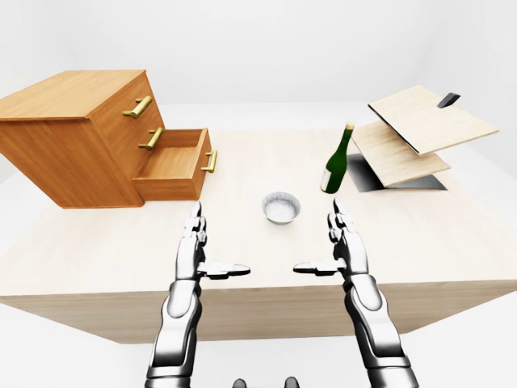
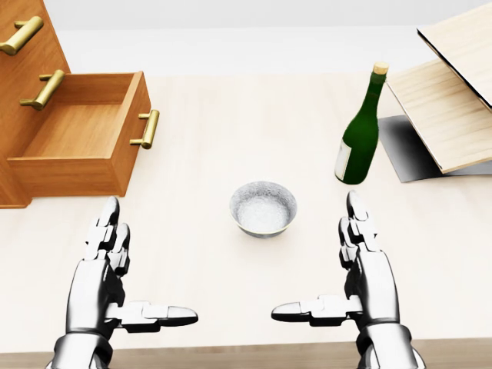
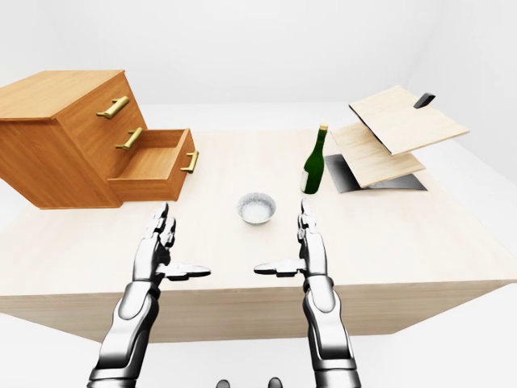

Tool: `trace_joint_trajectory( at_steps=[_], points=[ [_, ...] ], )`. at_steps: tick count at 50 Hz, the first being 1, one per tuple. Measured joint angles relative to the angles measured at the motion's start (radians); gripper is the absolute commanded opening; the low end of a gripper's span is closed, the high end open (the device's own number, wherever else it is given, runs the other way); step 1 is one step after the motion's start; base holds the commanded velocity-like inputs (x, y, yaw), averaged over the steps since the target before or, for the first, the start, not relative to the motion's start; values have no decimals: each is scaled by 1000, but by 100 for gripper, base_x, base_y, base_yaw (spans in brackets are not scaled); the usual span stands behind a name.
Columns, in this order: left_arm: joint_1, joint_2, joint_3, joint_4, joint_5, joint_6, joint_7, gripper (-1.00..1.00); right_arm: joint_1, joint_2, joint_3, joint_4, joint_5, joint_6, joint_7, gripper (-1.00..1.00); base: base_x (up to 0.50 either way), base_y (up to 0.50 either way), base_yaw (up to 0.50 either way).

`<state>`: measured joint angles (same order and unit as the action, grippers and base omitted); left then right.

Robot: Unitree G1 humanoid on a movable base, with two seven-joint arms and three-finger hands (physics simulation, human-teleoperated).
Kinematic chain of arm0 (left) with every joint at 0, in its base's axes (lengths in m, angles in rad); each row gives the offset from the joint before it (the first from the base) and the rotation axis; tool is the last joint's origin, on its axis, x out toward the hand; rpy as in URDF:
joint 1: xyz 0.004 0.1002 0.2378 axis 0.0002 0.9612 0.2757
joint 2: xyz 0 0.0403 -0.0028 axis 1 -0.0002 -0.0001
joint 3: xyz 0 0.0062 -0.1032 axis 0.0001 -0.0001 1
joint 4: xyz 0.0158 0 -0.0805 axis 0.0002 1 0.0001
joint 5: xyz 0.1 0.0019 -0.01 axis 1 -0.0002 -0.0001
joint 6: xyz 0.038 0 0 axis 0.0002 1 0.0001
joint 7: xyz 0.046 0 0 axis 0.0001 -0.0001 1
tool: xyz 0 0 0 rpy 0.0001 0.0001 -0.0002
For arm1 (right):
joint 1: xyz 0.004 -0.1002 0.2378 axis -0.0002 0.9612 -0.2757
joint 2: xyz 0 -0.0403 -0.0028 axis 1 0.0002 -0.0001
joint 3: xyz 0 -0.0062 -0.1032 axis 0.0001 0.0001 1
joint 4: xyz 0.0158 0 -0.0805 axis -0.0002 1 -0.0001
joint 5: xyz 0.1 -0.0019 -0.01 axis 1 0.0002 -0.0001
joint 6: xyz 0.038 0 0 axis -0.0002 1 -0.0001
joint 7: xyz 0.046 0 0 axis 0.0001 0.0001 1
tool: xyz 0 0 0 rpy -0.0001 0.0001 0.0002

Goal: Close the bottom drawer of the cabinet.

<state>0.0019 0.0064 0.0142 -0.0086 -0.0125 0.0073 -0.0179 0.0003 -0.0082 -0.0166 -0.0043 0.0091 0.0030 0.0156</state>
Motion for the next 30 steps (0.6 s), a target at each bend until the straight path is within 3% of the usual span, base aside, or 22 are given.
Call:
trace_joint_trajectory(
  at_steps=[14,18,21,30],
  points=[
    [9,6,14,-37,-30,33,-33,100,3,-10,-21,-26,14,19,22,100,0,0,0],
    [10,7,16,-43,-34,38,-37,100,6,-17,-37,-72,21,47,24,100,0,0,0],
    [11,7,17,-48,-36,42,-39,100,6,-30,-75,-148,40,84,21,100,0,0,0],
    [14,7,14,-59,-37,48,-41,100,1,-69,-254,-408,175,84,-5,100,0,0,0]
  ],
)
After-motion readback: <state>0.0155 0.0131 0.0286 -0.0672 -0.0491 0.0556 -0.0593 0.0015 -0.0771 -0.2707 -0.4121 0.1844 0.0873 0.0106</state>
